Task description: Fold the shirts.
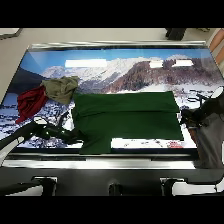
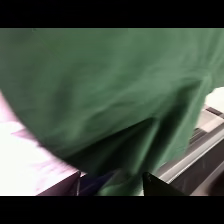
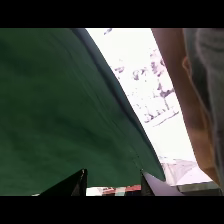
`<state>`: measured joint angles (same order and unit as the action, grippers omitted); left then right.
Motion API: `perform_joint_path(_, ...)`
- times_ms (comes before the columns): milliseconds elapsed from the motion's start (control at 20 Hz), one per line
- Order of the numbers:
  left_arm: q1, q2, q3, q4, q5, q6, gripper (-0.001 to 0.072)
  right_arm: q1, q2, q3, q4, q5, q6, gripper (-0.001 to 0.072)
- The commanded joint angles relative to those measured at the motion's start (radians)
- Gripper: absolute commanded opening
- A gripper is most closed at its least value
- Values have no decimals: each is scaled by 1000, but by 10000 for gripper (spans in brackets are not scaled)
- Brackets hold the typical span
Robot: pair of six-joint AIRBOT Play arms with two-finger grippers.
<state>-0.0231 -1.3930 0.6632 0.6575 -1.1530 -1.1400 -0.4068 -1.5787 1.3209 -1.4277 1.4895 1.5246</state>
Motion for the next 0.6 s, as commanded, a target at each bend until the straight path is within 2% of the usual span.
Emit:
perform_joint_path(0,-74,5,-22,-56,137,2,463,0,7,-9,2,0,-11,441)
perform_joint_path(50,-86,5,-22,-56,157,-5,446,0,7,-11,2,0,-12,441)
perform_joint_path(100,-95,5,-22,-56,161,-4,392,0,7,-21,1,0,-15,441)
perform_joint_path(200,-103,5,-22,-56,154,-3,30,0,7,-58,-5,-2,-15,442)
perform_joint_path(300,-103,5,-22,-55,152,-3,34,0,7,-106,22,-6,-21,508)
perform_joint_path(400,-103,5,-22,-55,151,0,34,0,7,-139,35,-26,-26,509)
perform_joint_path(550,-103,9,-22,-52,148,9,33,0,7,-144,-69,-32,-25,508)
